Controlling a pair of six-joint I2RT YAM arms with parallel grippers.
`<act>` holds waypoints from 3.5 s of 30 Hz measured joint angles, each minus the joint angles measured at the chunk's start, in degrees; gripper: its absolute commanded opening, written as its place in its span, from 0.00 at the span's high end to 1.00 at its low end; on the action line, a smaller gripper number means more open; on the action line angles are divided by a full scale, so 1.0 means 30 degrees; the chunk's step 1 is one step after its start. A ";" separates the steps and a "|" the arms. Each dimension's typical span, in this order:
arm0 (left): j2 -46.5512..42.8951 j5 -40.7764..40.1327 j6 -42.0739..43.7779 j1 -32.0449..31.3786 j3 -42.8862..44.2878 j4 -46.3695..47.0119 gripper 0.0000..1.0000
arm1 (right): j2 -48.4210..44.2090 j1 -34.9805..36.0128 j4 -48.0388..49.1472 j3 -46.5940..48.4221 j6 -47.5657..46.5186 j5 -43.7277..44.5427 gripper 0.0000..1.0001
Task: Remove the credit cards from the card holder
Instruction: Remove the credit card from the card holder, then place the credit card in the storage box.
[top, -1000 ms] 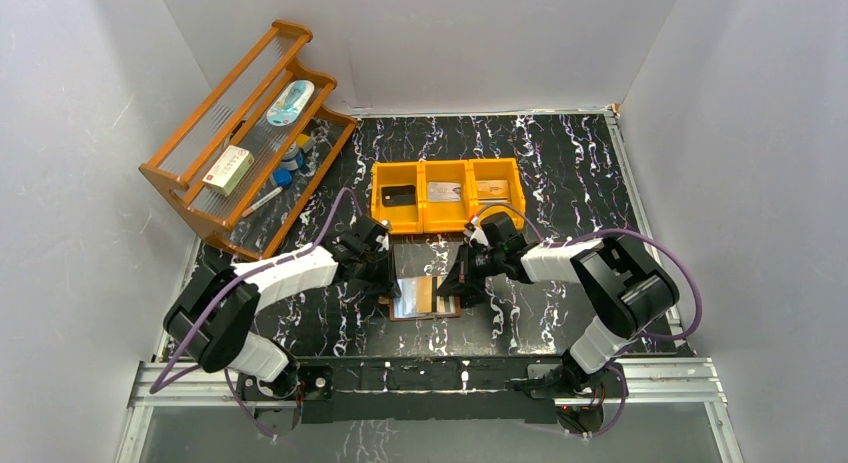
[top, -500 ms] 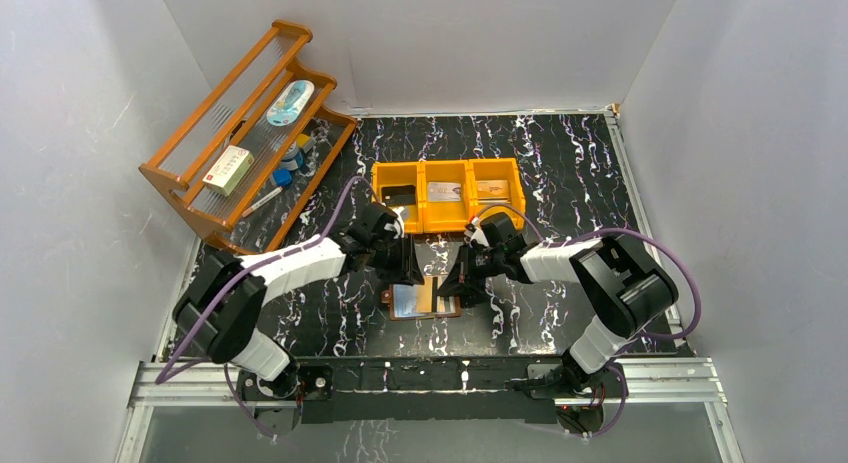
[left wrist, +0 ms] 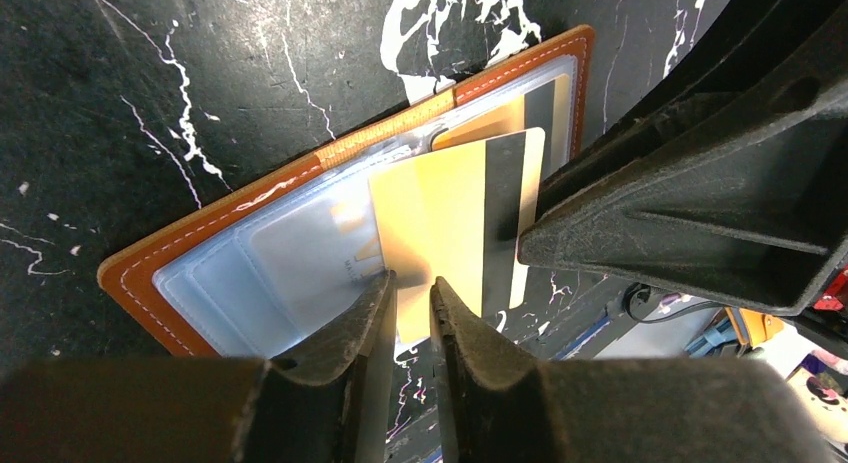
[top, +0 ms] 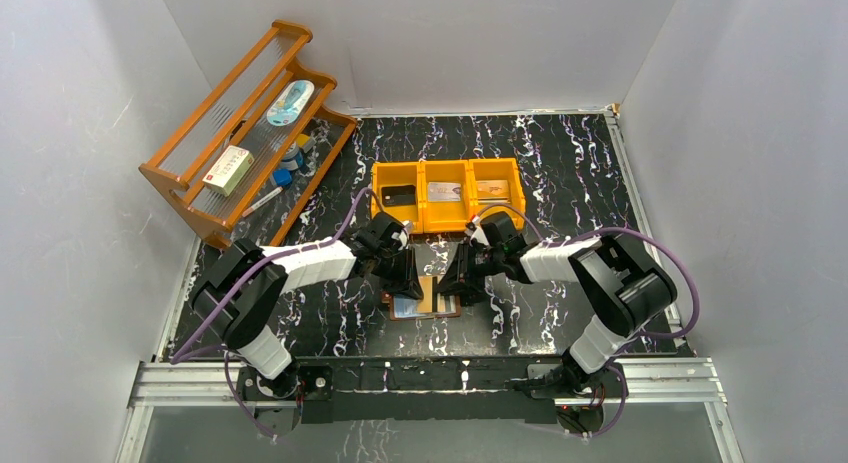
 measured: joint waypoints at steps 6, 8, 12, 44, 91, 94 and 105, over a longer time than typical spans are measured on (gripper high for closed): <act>0.0000 -0.0240 -0.0073 -0.0066 0.0029 -0.0102 0.84 | 0.0758 0.0211 0.0911 0.0000 0.0466 -0.0007 0.75; 0.0000 -0.0357 -0.0102 -0.0102 0.0051 -0.0175 0.84 | 0.0889 0.0291 0.1297 -0.0015 0.0678 -0.0051 0.76; 0.0000 -0.0444 -0.0146 -0.0109 0.0058 -0.0219 0.85 | 0.0918 0.0546 0.1982 -0.0270 0.0991 0.0051 0.79; -0.1020 -0.2106 -0.0321 -0.0488 0.0080 -0.1093 0.68 | -0.5158 0.0721 -0.3694 -0.0561 -0.1705 0.4386 1.00; -1.1846 -1.2473 -0.0408 -0.0211 0.0022 -0.7949 0.02 | -0.0146 -0.3067 -0.5974 0.9202 -3.1911 1.4979 0.95; -1.2750 -1.2947 -0.0488 -0.0211 0.0022 -0.8043 0.02 | 0.0576 -0.3147 -0.5792 0.9493 -3.3317 1.4921 0.97; -1.3799 -1.3420 -0.0867 -0.0211 0.0015 -0.8437 0.02 | 0.3971 -0.3344 -0.3504 1.0535 -3.6436 1.4987 0.95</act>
